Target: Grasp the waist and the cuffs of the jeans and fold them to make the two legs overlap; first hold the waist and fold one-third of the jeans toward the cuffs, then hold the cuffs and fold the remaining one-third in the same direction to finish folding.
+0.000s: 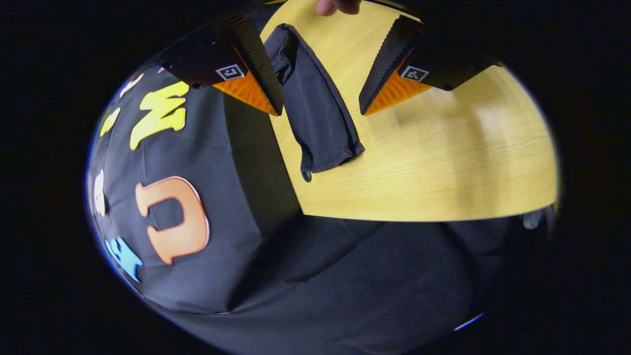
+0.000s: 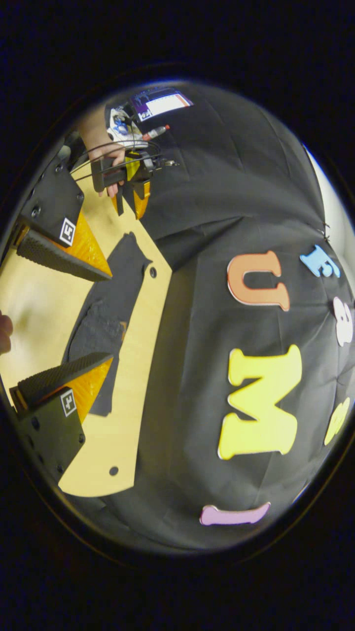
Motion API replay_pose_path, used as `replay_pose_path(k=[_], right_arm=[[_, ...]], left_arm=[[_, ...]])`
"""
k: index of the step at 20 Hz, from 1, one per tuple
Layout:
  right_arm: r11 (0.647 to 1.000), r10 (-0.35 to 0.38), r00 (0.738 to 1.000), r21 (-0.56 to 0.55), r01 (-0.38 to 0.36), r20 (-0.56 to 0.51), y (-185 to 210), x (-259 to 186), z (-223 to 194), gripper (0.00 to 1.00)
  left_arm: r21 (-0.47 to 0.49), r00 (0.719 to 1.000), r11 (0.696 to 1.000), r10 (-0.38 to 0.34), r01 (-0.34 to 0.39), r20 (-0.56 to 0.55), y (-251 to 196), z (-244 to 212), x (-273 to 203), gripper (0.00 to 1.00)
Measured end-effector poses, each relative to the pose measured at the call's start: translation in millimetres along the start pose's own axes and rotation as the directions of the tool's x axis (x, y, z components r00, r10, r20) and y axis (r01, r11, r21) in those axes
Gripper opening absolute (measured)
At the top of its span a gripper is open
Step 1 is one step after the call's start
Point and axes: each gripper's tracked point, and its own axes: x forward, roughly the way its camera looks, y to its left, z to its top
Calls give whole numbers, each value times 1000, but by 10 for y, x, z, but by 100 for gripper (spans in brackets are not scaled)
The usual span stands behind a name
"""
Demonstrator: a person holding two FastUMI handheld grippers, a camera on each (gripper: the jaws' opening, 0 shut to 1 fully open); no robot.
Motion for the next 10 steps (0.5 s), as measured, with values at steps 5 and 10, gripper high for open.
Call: replay_pose_path(k=[5, 10], right_arm=[[995, -95, 995, 38, 96, -26, -374, -166, -74, 89], [989, -132, 989, 54, 135, -66, -547, -168, -215, 88]], left_arm=[[-111, 1000, 993, 28, -28, -8, 201, 125, 466, 99], [-100, 1000, 995, 29, -28, 8, 170, 167, 761, 98]])
